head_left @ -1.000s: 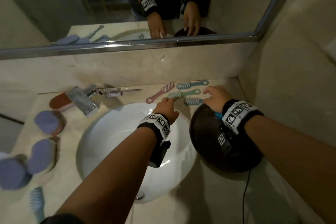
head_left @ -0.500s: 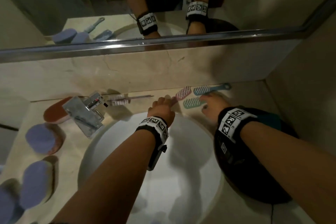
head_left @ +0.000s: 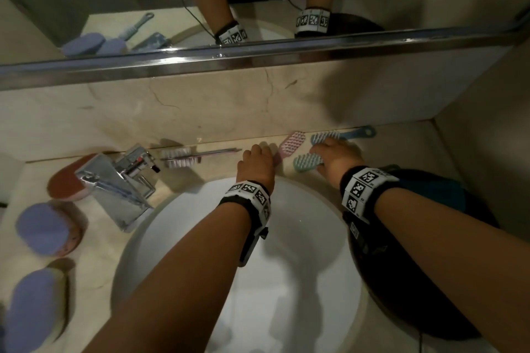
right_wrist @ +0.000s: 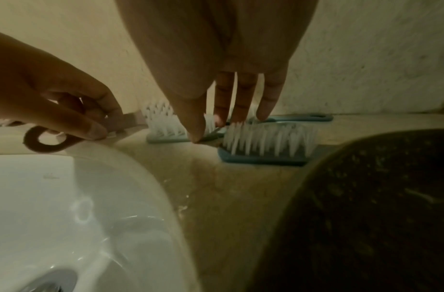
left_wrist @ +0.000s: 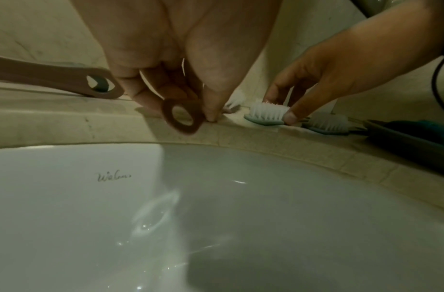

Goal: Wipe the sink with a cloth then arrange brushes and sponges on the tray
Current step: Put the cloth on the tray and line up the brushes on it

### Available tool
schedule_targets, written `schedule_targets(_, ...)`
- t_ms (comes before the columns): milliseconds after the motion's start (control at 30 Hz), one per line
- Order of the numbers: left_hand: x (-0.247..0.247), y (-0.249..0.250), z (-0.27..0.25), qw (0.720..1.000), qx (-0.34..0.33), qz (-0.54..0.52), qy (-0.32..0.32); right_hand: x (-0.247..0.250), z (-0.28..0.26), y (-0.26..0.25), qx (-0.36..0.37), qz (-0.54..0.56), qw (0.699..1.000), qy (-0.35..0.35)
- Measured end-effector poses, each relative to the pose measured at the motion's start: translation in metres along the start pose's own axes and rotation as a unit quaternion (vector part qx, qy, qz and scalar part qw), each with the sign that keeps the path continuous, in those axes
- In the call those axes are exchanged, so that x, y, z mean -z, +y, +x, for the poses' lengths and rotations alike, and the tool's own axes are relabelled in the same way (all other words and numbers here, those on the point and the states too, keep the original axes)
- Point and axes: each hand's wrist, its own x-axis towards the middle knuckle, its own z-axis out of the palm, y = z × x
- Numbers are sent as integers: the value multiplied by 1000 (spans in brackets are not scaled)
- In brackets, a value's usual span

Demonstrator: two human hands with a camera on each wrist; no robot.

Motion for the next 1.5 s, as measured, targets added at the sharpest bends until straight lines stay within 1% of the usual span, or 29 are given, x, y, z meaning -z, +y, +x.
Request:
schedule_targets(167, -1, 0, -4, 998, 6, -48, -28, -1, 1, -1, 5, -12, 1000, 17)
schedule_targets(267, 2, -2, -10, 996, 21, -81, -31, -2, -3, 0, 31, -26, 997, 65)
schedule_targets(333, 3, -2, -17, 994, 21, -110, -12, 0, -9, 0, 53, -13, 992, 110)
schedule_targets(433, 8, 2, -34, 988, -1, -154, 32, 11, -20, -2, 77, 22, 982, 169)
schedule_targets(567, 18, 14, -59, 978, -20, -199, 64, 32, -48, -3, 65, 85, 978, 181)
schedule_targets(667, 20, 30, -81, 967, -30, -243, 75, 38, -77, 8, 35, 150, 970, 189)
schedule_targets(767, 13, 53, -103, 959, -50, -272, 62, 33, -107, 28, 7, 214, 961, 173)
schedule_targets(867, 1, 76, -121, 948, -75, -307, 38, 21, -132, 50, -36, 250, 957, 142)
schedule_targets(1033, -25, 109, -144, 932, -74, -354, -8, -6, -158, 81, -126, 280, 948, 88)
schedule_targets(1133, -38, 123, -153, 933, -55, -354, -22, -23, -169, 95, -156, 297, 939, 77)
schedule_targets(1267, -54, 136, -159, 947, -37, -317, -41, -41, -176, 105, -180, 310, 931, 61)
schedule_targets(1433, -65, 146, -160, 953, -19, -295, -58, -55, -172, 107, -192, 332, 923, 42)
schedule_targets(1500, -68, 147, -159, 956, -15, -284, -68, -57, -169, 105, -189, 339, 921, 46)
